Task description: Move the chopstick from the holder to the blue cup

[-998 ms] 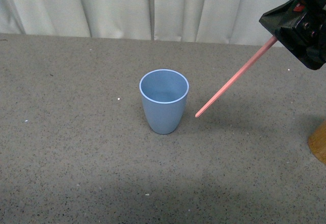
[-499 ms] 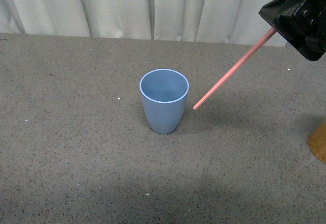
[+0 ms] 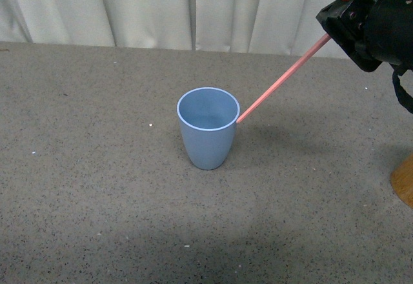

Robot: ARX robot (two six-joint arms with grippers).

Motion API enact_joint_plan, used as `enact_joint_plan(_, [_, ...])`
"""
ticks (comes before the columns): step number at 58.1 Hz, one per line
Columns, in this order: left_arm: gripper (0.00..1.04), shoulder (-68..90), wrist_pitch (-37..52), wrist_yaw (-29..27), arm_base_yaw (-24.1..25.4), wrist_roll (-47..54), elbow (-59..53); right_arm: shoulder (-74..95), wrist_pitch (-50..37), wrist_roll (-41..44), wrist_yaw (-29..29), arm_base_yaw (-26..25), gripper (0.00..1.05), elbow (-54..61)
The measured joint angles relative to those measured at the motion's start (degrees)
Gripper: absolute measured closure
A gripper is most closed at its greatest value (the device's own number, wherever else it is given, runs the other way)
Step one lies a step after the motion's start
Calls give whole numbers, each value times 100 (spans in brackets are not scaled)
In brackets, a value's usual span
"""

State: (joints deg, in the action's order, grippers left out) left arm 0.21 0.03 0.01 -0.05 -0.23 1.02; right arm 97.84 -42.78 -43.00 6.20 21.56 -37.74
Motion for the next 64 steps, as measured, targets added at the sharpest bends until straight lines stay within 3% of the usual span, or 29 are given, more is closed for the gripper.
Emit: enact_joint_plan(64, [7,0,0,0,0,0,0,133,92,-98,-22,109,104,-299])
